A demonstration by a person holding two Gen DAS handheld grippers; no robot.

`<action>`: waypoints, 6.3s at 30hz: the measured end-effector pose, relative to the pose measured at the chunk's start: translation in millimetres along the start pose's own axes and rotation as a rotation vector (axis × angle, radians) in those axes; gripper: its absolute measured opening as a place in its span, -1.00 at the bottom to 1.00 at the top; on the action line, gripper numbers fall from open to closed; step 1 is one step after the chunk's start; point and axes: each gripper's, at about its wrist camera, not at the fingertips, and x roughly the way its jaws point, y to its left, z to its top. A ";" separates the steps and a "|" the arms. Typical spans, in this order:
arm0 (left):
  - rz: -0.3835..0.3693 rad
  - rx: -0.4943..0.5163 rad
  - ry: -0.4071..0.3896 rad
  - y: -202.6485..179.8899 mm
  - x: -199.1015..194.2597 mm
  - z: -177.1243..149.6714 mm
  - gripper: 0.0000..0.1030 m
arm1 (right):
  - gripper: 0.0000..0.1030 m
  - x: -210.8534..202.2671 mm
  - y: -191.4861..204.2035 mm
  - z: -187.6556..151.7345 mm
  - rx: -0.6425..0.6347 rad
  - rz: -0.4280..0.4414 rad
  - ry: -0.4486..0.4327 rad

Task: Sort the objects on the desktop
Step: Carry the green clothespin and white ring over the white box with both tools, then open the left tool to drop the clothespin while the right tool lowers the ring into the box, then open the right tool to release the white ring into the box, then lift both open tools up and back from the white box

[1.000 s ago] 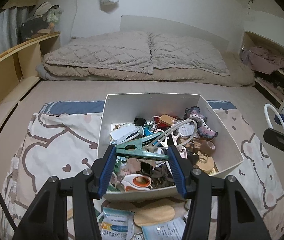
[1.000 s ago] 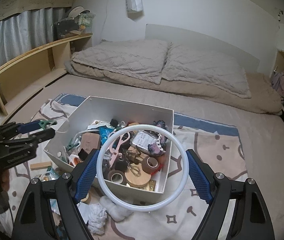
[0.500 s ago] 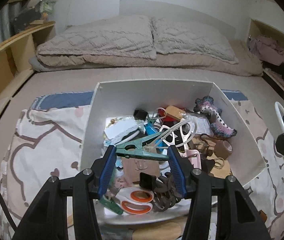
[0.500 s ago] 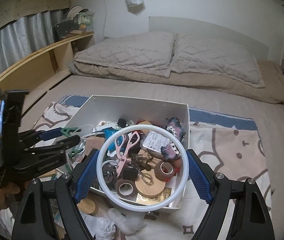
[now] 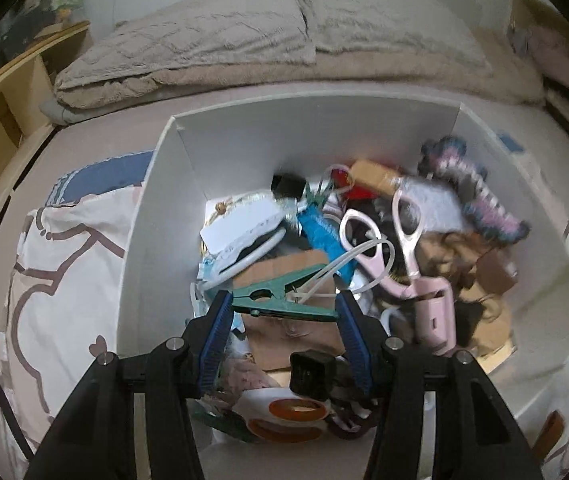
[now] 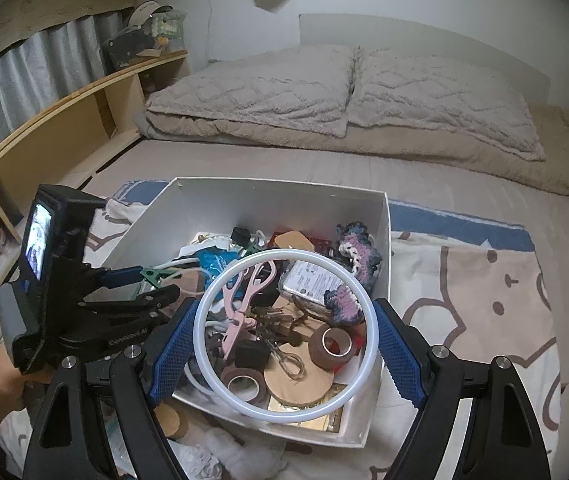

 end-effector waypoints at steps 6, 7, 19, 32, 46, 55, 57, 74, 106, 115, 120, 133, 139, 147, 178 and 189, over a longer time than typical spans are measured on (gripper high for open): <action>-0.013 0.011 0.052 -5.6 12.3 -2.5 0.03 | 0.65 13.7 2.5 -1.2 -0.004 0.009 0.028; -0.005 0.004 0.057 -5.4 13.9 -3.2 0.03 | 0.65 15.5 2.8 -0.8 -0.003 0.011 0.031; -0.020 -0.071 0.018 7.2 4.3 -2.3 0.47 | 0.65 29.8 3.8 2.0 0.008 0.007 0.059; -0.059 -0.163 -0.173 44.3 -40.5 -3.6 0.47 | 0.65 62.5 25.9 -2.2 -0.003 0.034 0.141; 0.012 -0.300 -0.240 107.0 -57.7 -18.4 0.47 | 0.65 91.4 89.6 -5.1 -0.086 0.124 0.216; 0.038 -0.316 -0.243 127.9 -61.9 -28.1 0.47 | 0.65 104.5 128.6 -9.1 -0.136 0.171 0.270; 0.028 -0.317 -0.241 130.5 -62.5 -30.0 0.47 | 0.65 107.4 135.1 -9.7 -0.144 0.173 0.276; 0.008 -0.307 -0.240 136.6 -68.3 -36.9 0.47 | 1.00 119.6 136.9 -9.8 -0.024 0.219 0.283; 0.007 -0.256 -0.299 108.8 -106.3 -39.3 0.70 | 1.00 56.1 75.5 3.4 0.089 0.133 0.079; -0.005 -0.258 -0.334 103.2 -123.7 -39.9 0.92 | 1.00 28.5 59.5 0.1 0.086 0.100 0.022; 0.003 -0.244 -0.342 98.6 -131.0 -40.7 0.92 | 1.00 14.2 50.2 -1.6 0.100 0.089 -0.002; 0.007 -0.185 -0.369 83.0 -155.3 -49.1 0.93 | 1.00 -23.9 37.6 -9.9 0.082 0.023 -0.070; 0.007 -0.179 -0.360 77.3 -162.2 -50.7 0.93 | 1.00 -38.8 36.4 -10.5 0.084 0.013 -0.108; 0.008 -0.164 -0.365 66.4 -171.0 -51.7 0.93 | 1.00 -53.5 35.4 -13.9 0.065 0.002 -0.139; -0.024 -0.082 -0.425 48.2 -195.1 -62.0 0.93 | 1.00 -102.1 9.7 -38.0 0.029 0.031 -0.254; -0.043 -0.067 -0.421 68.8 -199.3 -81.1 0.93 | 1.00 -120.6 -1.8 -65.6 -0.012 0.053 -0.278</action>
